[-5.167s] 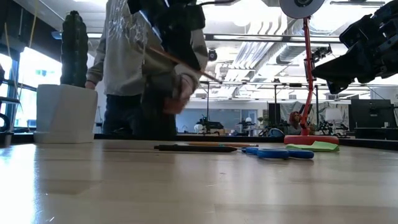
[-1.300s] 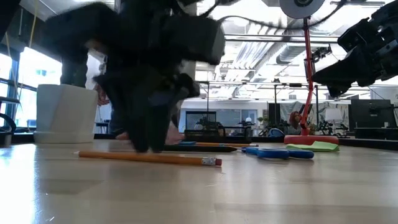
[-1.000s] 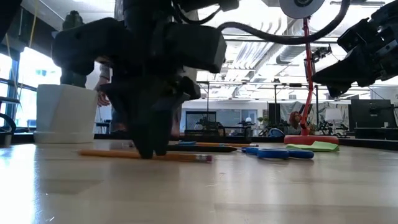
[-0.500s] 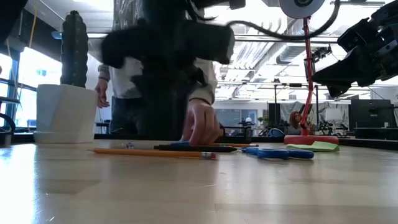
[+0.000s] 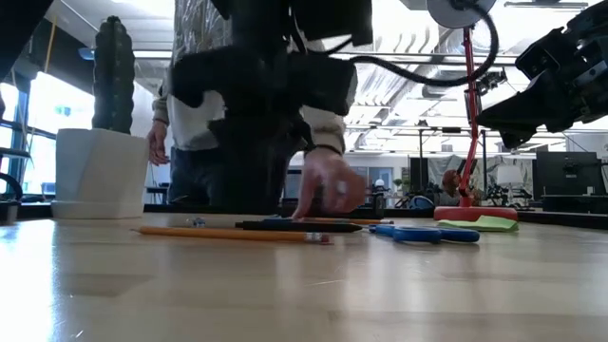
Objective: Pick and place office supplies into organizer
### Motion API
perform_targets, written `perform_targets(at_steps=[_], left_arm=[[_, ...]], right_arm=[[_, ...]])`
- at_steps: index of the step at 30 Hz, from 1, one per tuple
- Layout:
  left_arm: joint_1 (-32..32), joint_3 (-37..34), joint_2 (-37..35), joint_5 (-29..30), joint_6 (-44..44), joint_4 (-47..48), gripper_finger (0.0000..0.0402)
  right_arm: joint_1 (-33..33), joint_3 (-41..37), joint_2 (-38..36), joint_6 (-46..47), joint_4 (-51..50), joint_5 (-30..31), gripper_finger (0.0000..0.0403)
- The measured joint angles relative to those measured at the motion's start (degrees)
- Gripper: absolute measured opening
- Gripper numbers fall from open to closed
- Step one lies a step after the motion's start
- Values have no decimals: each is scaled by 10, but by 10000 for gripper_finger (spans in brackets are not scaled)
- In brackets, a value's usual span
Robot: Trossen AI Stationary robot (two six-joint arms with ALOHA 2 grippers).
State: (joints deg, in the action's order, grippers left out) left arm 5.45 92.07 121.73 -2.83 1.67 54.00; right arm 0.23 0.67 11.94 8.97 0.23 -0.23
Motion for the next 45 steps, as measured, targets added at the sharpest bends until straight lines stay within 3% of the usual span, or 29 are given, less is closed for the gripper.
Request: perform_targets(at_steps=[15,21,32,45], left_arm=[[17,0,31,23,-5,-20,124],[16,29,31,20,0,19,124],[-44,52,31,48,12,21,124],[-89,51,31,30,55,19,124]], right_arm=[[0,0,0,0,0,0,53],[0,0,0,0,0,0,53],[0,0,0,0,0,0,53],[0,0,0,0,0,0,53]])
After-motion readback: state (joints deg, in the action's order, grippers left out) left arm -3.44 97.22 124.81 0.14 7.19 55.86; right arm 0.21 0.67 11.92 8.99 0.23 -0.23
